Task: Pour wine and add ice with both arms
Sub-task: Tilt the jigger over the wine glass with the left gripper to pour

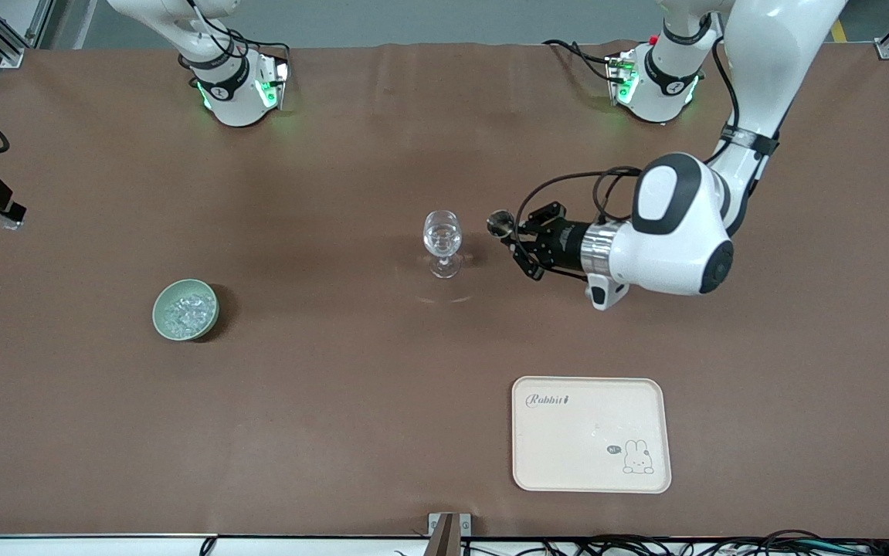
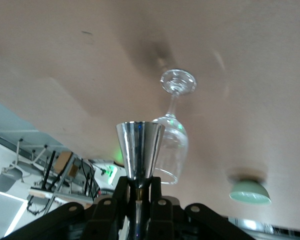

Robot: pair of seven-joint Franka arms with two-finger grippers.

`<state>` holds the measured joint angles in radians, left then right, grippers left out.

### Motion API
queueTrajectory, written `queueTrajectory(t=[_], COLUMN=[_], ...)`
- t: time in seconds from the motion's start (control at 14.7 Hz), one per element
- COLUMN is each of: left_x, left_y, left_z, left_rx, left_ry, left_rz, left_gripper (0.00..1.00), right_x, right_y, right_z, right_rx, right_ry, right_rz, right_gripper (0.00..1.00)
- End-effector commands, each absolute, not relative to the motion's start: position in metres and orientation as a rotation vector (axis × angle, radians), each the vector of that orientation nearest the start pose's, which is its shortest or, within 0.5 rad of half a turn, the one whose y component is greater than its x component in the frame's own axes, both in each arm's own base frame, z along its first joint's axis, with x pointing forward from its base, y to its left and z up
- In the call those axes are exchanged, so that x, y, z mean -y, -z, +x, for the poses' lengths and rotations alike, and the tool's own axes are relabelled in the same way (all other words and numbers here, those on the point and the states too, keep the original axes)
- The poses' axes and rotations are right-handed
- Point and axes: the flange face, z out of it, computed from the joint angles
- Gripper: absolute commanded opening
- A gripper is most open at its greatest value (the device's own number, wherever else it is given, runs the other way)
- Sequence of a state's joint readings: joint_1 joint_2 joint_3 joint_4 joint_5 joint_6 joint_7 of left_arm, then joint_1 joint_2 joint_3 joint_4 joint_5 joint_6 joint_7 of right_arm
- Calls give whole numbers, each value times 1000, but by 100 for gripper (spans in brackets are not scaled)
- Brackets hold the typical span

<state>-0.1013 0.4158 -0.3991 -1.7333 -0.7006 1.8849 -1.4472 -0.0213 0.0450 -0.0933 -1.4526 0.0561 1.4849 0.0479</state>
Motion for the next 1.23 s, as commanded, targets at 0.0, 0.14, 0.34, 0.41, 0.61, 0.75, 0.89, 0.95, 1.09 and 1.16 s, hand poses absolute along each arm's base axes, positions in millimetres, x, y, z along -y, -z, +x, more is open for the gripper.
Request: queueTrajectory(t=[0.0,0.14,0.34,0.41,0.61,0.75,0.89,0.95,1.09,1.16], left_x=[344,364,379,386,391,405,412,420,423,423], left_y=[-371,-371,-372,-373,-371,-374,-372,-369,-367,-365], left_z=[526,513,506,502,500,494,497,492,493,494], left_rx=[1868,1852,1875,1883,1939,1951,1991,2002,2029,2045], left_ry=[-1147,-1096,-1049,-1046,-1004,-960,-893,-872,-837,-826], left_rz=[-2469,-2448,-2403,-2381,-2339,-2314,-2268,-2243,-2212,-2189], left_gripper=[1,1,1,0,0,0,0,0,0,0], right_x=[56,56,55,54,53,52,52,52,52,52], right_y=[-670,-671,-670,-670,-670,-670,-670,-670,-670,-670], right_z=[559,560,560,560,560,560,560,560,560,560], right_rx=[-219,-217,-216,-214,-209,-209,-209,-206,-206,-206], right_ry=[29,31,29,31,29,29,29,29,29,31], right_rz=[-3094,-3095,-3091,-3092,-3092,-3092,-3092,-3092,-3092,-3092], right_gripper=[1,1,1,1,1,1,1,1,1,1])
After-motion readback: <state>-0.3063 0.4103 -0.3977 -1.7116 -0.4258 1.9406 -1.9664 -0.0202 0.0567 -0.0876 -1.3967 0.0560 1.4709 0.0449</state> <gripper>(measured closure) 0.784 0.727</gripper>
